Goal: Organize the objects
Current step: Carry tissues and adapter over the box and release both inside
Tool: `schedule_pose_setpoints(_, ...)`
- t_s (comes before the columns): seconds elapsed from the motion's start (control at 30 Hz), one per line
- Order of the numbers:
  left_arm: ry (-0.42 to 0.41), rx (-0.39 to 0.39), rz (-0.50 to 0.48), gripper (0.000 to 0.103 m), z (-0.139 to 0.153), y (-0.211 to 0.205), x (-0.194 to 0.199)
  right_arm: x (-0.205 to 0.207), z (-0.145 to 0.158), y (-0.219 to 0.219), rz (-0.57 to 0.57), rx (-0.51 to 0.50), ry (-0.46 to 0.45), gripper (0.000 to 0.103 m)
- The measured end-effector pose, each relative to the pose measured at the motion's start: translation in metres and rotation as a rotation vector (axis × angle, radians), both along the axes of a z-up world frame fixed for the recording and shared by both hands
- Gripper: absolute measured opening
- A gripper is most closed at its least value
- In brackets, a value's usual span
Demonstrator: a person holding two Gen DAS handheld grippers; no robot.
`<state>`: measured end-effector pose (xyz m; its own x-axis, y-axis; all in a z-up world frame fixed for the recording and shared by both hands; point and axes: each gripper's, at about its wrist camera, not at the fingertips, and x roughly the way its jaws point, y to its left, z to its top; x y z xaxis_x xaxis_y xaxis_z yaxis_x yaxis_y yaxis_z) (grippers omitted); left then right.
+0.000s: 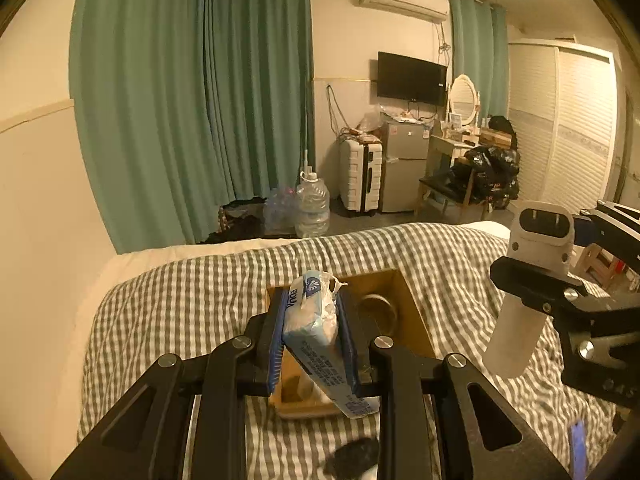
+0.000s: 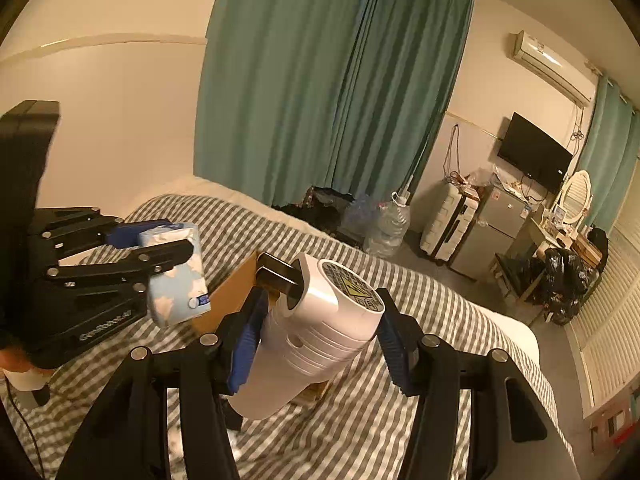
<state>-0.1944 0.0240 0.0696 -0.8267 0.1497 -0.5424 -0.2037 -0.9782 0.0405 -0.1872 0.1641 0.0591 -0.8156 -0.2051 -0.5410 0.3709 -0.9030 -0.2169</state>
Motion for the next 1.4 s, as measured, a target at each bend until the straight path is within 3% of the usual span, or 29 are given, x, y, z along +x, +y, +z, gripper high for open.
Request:
schedule_pose_setpoints(0.27, -0.06, -0.009, 0.02, 0.024, -0.034, -0.001, -0.077, -0.077, -0.021, -0.002, 0.002, -0.01, -0.047, 0.054)
schedule_pose_setpoints(0.43, -0.145, -0.036, 0.003, 0.024, -0.075, 0.002, -0.118, -0.122, -0.063, -0.006, 0.001, -0.015, -0.127, 0.054)
schedule_pose_setpoints(0.73, -0.253, -0.062, -0.031, 0.024, -0.142, 0.007, -0.152, -0.181, -0.152, -0.01, 0.002, 0.04, -0.268, 0.054)
schedule_pose_setpoints(1.1, -0.299, -0.08, -0.054, 0.024, -0.174, 0.011, -0.168, -0.204, -0.199, -0.011, 0.012, 0.064, -0.336, 0.054)
schedule_pose_setpoints(1.27, -0.307, -0.096, -0.066, 0.025, -0.18, 0.014, -0.162, -0.201, -0.203, -0.014, 0.015, 0.035, -0.349, 0.054)
schedule_pose_setpoints(1.4, -0.316, -0.094, -0.071, 0.031, -0.18, 0.015, -0.158, -0.196, -0.2, -0.015, 0.011, 0.032, -0.336, 0.054)
